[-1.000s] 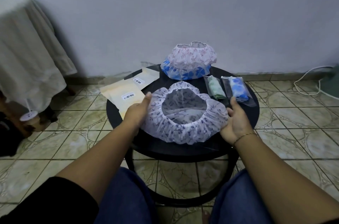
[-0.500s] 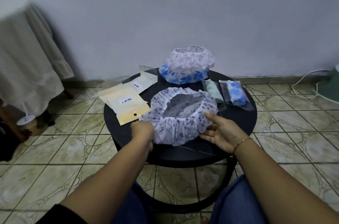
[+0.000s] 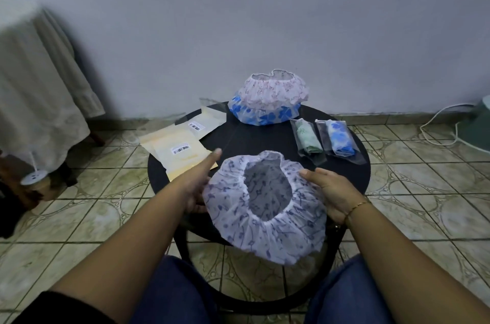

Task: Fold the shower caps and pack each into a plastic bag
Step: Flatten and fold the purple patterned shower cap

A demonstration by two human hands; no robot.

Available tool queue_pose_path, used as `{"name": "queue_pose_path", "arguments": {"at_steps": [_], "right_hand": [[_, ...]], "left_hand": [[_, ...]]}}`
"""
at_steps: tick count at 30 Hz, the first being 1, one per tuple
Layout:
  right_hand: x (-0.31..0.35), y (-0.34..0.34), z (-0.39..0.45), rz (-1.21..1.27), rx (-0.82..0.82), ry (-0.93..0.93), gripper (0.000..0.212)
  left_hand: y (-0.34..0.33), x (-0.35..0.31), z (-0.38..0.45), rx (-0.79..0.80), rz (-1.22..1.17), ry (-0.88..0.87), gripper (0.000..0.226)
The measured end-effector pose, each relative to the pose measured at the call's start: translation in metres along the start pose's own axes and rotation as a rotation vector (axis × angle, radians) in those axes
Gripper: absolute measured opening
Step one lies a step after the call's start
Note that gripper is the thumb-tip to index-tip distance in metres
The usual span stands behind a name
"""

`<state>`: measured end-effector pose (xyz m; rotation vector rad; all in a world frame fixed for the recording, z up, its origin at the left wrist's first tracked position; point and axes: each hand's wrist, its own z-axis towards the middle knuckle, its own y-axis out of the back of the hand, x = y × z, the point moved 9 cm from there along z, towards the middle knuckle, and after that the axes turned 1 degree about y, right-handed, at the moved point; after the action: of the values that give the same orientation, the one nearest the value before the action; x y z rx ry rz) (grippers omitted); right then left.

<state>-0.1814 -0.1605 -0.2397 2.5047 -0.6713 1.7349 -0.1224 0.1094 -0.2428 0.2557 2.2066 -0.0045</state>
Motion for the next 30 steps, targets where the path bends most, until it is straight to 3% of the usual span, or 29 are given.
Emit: {"name": "queue_pose_path", "arguments": {"at_steps": [4,11,15,21,24,27,30], "right_hand": [[0.002,0.002,0.004,0.043,-0.019,0.04,0.069],[0.012,0.022,0.01,-0.296,-0.212,0.175,0.066],[0.023,0.018,0.009,-0.373,-0.247,0.259,0.062],[0.033,0.019,0.005,-0.505,-0.313,0.256,0.044],[0.03,0.021,0.01,-0.539,-0.313,0.218,0.034],[0.021,0.019,0.012,-0.534,-0.297,0.197,0.048],[0.027,0.019,0.009,-0.609,-0.383,0.254,0.047]], "left_hand": [[-0.005,-0.01,0.003,-0.04,0.063,-0.075,0.042],[0.018,-0.042,0.008,-0.181,-0.014,-0.255,0.019],[0.022,-0.052,0.008,-0.201,0.009,-0.312,0.046],[0.027,-0.02,0.002,-0.26,0.171,-0.167,0.112],[0.021,-0.012,-0.001,-0.212,0.282,-0.15,0.094],[0.017,-0.018,0.001,-0.202,0.346,-0.198,0.073],[0.017,-0.027,0.001,-0.26,0.261,-0.28,0.085]]}}
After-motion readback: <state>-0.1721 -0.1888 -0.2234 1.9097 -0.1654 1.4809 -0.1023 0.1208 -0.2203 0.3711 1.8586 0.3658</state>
